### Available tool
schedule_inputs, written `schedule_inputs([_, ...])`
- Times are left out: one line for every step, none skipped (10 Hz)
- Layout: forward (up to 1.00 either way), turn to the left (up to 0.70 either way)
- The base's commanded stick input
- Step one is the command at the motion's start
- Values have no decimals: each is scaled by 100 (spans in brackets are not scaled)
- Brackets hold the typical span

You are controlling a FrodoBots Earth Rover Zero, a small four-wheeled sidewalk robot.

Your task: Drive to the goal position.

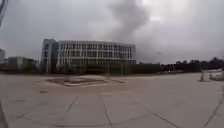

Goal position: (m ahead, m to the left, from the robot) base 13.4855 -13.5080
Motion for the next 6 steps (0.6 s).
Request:
schedule_inputs([70, 0])
schedule_inputs([70, 0])
schedule_inputs([70, 0])
schedule_inputs([70, 0])
schedule_inputs([70, 0])
schedule_inputs([70, 0])
